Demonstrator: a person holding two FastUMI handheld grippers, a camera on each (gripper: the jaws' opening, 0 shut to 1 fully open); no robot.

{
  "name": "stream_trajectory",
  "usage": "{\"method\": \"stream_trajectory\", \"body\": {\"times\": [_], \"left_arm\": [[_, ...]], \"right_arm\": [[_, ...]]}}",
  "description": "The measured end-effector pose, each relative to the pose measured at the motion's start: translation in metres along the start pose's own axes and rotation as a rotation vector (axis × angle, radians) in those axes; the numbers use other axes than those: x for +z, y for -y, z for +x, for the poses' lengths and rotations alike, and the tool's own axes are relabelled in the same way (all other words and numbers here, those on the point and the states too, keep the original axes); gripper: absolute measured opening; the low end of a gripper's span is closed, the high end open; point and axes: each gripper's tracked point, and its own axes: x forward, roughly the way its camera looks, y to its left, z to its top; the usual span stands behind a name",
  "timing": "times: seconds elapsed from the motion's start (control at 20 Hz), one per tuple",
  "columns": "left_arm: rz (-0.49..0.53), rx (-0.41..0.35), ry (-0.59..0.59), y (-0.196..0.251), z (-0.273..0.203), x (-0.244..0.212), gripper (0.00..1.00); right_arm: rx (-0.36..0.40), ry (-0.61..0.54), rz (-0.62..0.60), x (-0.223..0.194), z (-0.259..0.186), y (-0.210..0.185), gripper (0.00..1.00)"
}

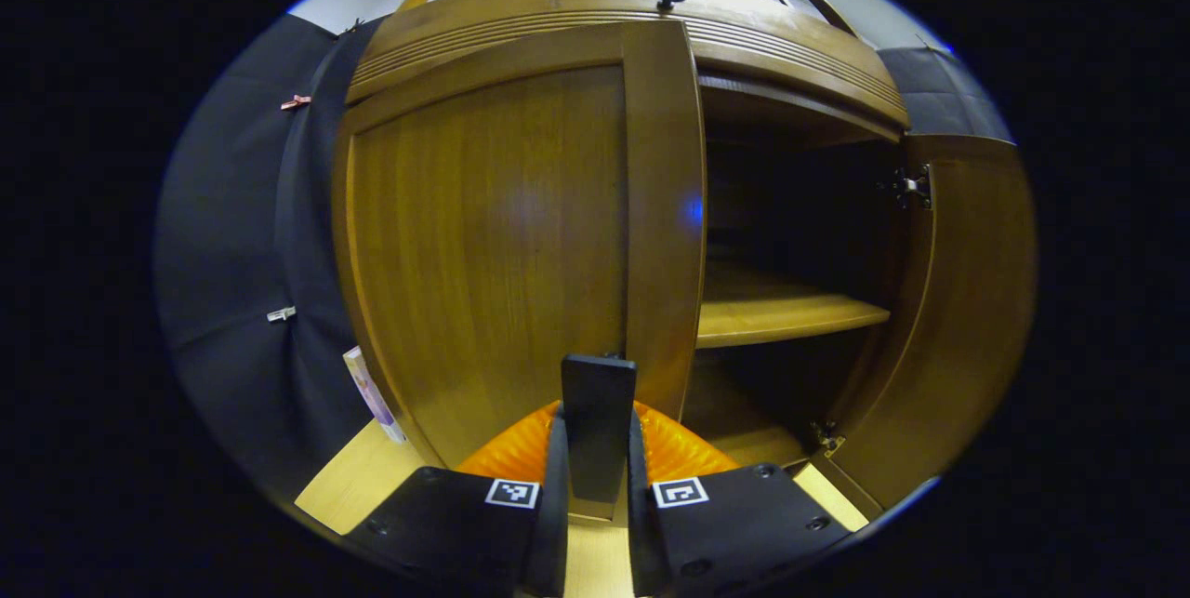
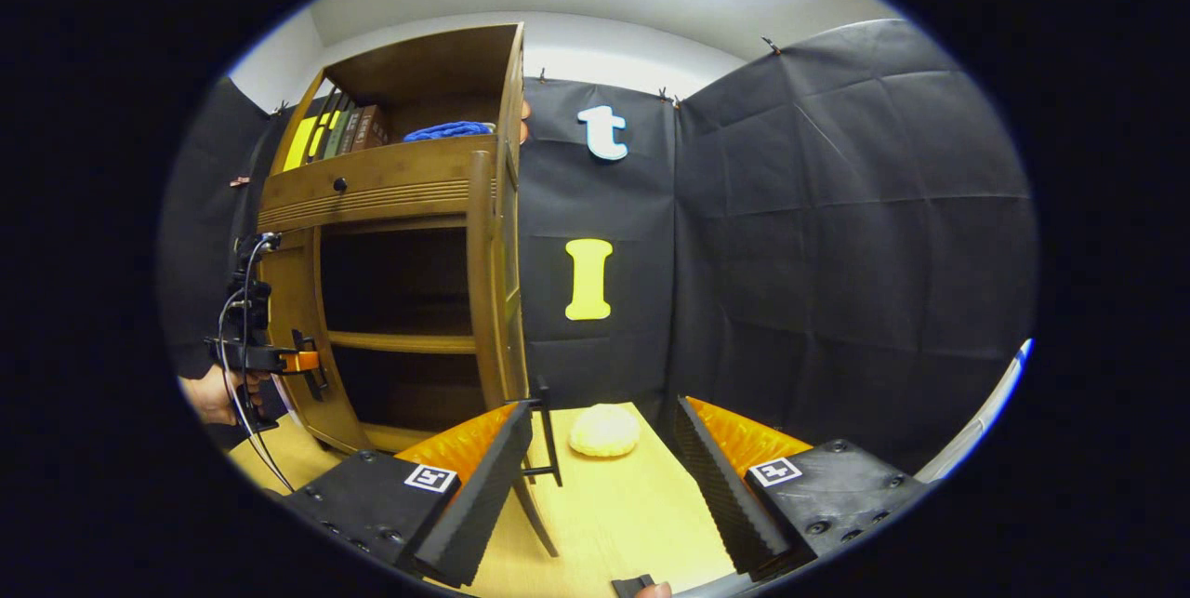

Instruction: Open the right door of the double-door shoe cabinet with the right hand, and open the left door with the left hand.

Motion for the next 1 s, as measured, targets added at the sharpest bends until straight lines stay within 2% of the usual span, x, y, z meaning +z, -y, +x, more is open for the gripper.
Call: {"method": "stream_trajectory", "body": {"times": [0.05,0.6,0.9,0.95,1.0], "left_arm": [[0.003,-0.005,0.001,-0.004,-0.008,-0.001,0.3],[-0.015,-0.074,0.001,-0.046,-0.073,-0.019,0.29],[-0.01,-0.076,0.007,-0.078,-0.102,-0.025,0.27],[-0.005,-0.077,0.007,-0.084,-0.106,-0.025,0.27],[-0.002,-0.077,0.008,-0.088,-0.11,-0.027,0.26]], "right_arm": [[0.007,0.007,-0.001,0.001,0.0,-0.002,1.0],[0.077,0.062,-0.023,0.006,-0.003,-0.018,0.98],[0.143,0.066,-0.033,0.001,-0.012,-0.03,0.98],[0.154,0.059,-0.028,0.0,-0.014,-0.032,0.93],[0.163,0.053,-0.021,-0.001,-0.015,-0.036,0.98]]}}
